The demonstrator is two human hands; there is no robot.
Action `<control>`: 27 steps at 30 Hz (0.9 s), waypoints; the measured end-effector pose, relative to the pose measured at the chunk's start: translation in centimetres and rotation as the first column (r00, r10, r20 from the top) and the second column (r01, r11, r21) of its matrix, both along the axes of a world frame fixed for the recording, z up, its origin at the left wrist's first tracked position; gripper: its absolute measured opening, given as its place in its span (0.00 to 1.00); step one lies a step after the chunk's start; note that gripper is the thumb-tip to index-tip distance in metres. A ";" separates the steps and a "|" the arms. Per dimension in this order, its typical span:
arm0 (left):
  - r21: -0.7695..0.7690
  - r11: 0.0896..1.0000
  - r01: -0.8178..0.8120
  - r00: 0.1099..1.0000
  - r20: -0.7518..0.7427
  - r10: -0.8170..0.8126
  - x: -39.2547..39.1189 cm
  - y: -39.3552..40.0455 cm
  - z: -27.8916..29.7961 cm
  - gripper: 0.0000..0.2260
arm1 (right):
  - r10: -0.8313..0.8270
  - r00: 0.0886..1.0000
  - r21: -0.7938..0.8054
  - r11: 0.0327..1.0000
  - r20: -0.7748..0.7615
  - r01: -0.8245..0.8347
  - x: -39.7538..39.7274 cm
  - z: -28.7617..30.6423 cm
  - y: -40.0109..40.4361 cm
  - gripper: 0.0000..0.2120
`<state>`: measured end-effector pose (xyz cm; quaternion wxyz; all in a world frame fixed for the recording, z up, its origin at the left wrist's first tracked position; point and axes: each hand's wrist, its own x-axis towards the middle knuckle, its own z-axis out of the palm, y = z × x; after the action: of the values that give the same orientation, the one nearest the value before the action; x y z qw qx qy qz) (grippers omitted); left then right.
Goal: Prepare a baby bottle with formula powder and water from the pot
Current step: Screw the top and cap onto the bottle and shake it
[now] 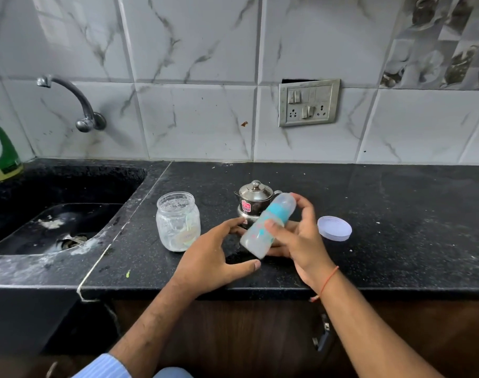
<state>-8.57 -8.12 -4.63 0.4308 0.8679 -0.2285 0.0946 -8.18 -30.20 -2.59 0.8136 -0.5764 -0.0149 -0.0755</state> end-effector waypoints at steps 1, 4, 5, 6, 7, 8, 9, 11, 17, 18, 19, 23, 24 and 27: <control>0.003 1.000 0.000 1.000 -0.001 0.000 0.0 0.0 0.0 0.43 | -0.098 0.995 0.080 0.992 -0.004 0.098 0.2 0.1 0.0 0.32; 0.001 1.000 0.000 1.000 -0.001 0.000 0.0 0.0 -0.1 0.43 | -0.176 0.984 0.303 0.936 -0.036 0.178 0.5 0.7 -1.0 0.29; 0.002 1.000 0.000 1.000 0.003 0.000 -0.1 0.0 -0.1 0.43 | -0.074 0.997 0.199 0.977 -0.030 0.079 0.3 0.7 -0.9 0.28; 0.004 1.000 -0.001 1.000 0.010 0.001 -0.1 0.0 0.0 0.43 | 0.013 1.000 0.077 0.997 -0.020 -0.011 0.0 0.5 -0.6 0.29; 0.008 1.000 -0.003 1.000 0.017 0.003 -0.1 0.1 0.0 0.43 | 0.030 1.000 0.016 0.999 -0.009 -0.030 -0.2 0.3 -0.4 0.30; 0.013 1.000 -0.003 1.000 0.020 0.002 0.0 0.1 0.0 0.43 | -0.035 0.999 0.051 0.998 -0.005 0.035 0.0 0.3 -0.3 0.30; 0.018 1.000 0.000 1.000 0.020 0.000 0.0 0.0 0.0 0.42 | -0.141 0.990 0.171 0.975 -0.014 0.141 0.2 0.3 -0.5 0.30; 0.018 1.000 0.005 1.000 0.016 -0.005 0.0 -0.1 -0.1 0.43 | -0.209 0.977 0.334 0.919 -0.034 0.208 0.7 0.4 -1.2 0.29; 0.026 1.000 0.008 1.000 0.015 -0.008 0.2 0.1 -0.1 0.42 | -0.161 0.987 0.194 0.968 -0.008 0.160 0.6 0.1 -0.9 0.31; 0.018 1.000 0.013 1.000 0.012 -0.013 0.2 0.0 -0.2 0.43 | -0.197 0.980 0.278 0.941 -0.021 0.195 0.8 0.1 -1.5 0.30; 0.012 1.000 0.016 1.000 0.011 -0.017 0.1 0.0 -0.2 0.43 | -0.166 0.986 0.287 0.943 -0.029 0.167 0.7 0.5 -1.6 0.29; 0.012 1.000 0.021 1.000 0.014 -0.021 0.2 0.1 -0.2 0.43 | -0.056 0.998 0.033 0.998 -0.002 0.056 0.1 0.2 -0.5 0.31; 0.010 1.000 0.021 1.000 0.013 -0.022 0.2 0.1 -0.2 0.42 | -0.158 0.987 0.151 0.976 -0.013 0.158 0.3 0.3 -0.6 0.30; -0.001 1.000 0.018 1.000 0.008 -0.018 0.1 0.1 -0.3 0.43 | -0.181 0.983 0.255 0.950 -0.021 0.180 0.7 0.6 -1.5 0.27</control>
<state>-8.45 -8.06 -4.96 0.4313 0.8652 -0.2380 0.0940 -7.48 -31.71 -2.00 0.8708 -0.4652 0.0465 -0.1518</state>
